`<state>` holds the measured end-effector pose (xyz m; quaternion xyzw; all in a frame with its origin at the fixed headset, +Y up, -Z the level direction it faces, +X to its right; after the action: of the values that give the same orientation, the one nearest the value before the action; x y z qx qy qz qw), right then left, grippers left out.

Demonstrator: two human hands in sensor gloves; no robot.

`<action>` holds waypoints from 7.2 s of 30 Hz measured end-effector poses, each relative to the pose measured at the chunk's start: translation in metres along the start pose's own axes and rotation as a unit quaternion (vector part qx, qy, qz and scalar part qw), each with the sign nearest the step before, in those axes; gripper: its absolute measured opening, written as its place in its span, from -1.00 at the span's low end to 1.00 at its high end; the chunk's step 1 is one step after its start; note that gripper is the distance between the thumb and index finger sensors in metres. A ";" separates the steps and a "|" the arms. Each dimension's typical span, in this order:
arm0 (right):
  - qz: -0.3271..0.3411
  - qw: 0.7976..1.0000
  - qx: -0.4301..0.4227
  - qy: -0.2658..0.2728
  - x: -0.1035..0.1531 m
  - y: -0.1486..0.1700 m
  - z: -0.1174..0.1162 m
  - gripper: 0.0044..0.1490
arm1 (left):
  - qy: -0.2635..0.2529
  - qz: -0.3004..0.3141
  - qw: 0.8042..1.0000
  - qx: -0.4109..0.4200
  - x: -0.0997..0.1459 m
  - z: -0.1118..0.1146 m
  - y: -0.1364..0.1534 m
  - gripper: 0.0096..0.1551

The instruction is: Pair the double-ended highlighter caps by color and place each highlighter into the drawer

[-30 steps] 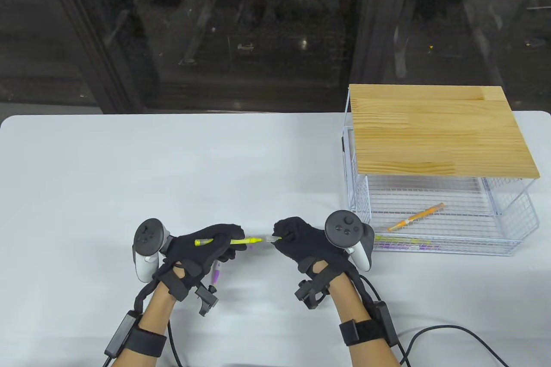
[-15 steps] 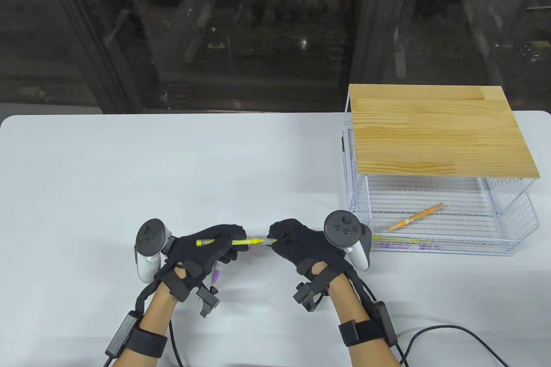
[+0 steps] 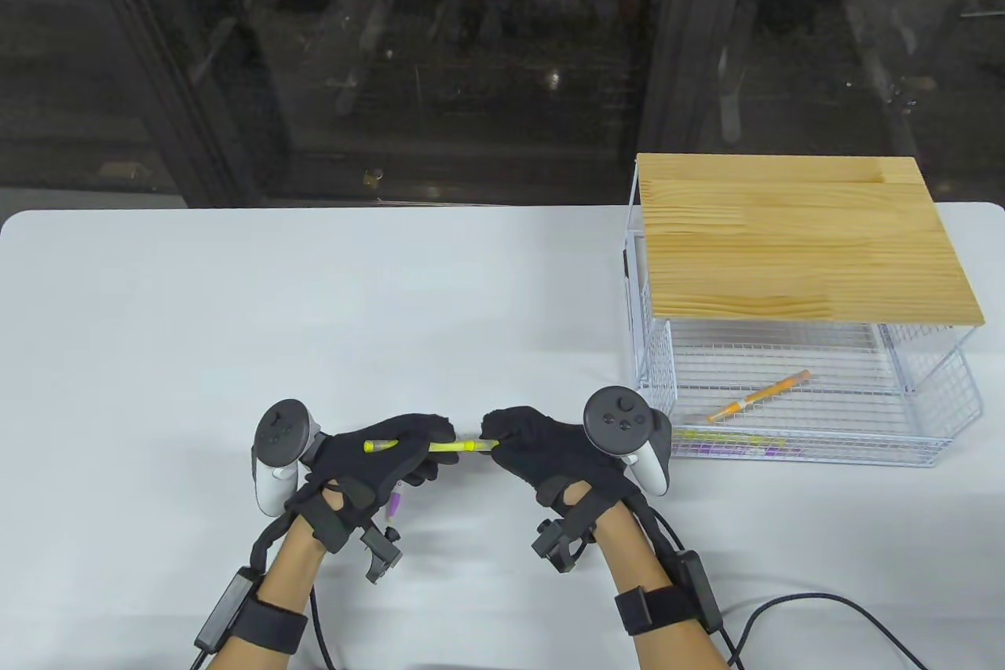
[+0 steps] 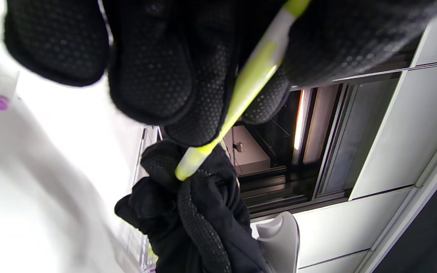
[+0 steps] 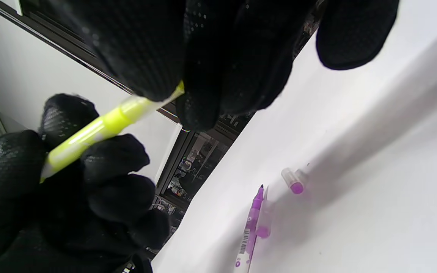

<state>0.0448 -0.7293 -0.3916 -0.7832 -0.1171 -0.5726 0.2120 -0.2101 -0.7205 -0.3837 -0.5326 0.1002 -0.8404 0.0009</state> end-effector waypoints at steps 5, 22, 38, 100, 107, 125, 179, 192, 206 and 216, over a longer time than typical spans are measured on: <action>0.007 1.000 0.025 0.015 0.001 -0.004 0.002 -0.43 | 0.009 -0.001 1.000 -0.002 -0.001 0.003 0.001 -0.47; 0.022 0.993 0.113 0.034 0.006 -0.022 0.000 -0.43 | 0.006 -0.012 1.000 0.006 -0.003 0.014 0.005 -0.47; 0.080 0.959 0.254 0.098 0.016 -0.056 -0.023 -0.36 | 0.017 -0.035 0.999 0.012 -0.001 0.020 0.008 -0.33; -0.041 0.859 0.365 0.356 0.091 -0.048 0.182 -0.43 | -0.173 -0.045 0.926 -0.333 0.024 -0.055 -0.035 -0.36; -0.098 0.860 0.349 0.360 0.099 -0.021 0.205 -0.44 | -0.170 -0.047 0.926 -0.335 0.024 -0.055 -0.034 -0.36; -0.220 0.848 0.346 0.337 0.100 0.038 0.225 -0.43 | -0.165 -0.051 0.926 -0.336 0.023 -0.054 -0.032 -0.36; 0.080 0.869 0.462 0.160 0.026 -0.065 0.029 -0.45 | -0.158 -0.081 0.912 -0.369 0.021 -0.054 -0.025 -0.37; 0.047 0.886 0.443 0.128 0.018 -0.046 0.021 -0.44 | -0.147 -0.122 0.862 -0.469 0.015 -0.040 -0.019 -0.42; 0.039 0.888 0.444 0.116 0.019 -0.046 0.022 -0.44 | -0.102 -0.222 0.786 -0.567 0.001 -0.017 0.015 -0.32; 0.031 0.888 0.447 0.108 0.017 -0.043 0.020 -0.44 | -0.087 -0.262 0.764 -0.583 -0.001 -0.014 0.028 -0.32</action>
<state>0.0490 -0.6832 -0.3719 -0.5426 -0.3124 -0.5335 0.5686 -0.2249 -0.7457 -0.3954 -0.5070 0.4274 -0.5372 -0.5213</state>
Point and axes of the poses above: the tracker on the back of each hand, its own y axis roughly to the little-finger side, its own x axis roughly from the fingertips to the wrist, z = x × y, the point moved 5 cm from there along -x, roughly from the wrist to the fingertips, and after that the axes turned 1 degree about y, right-handed, at the moved point
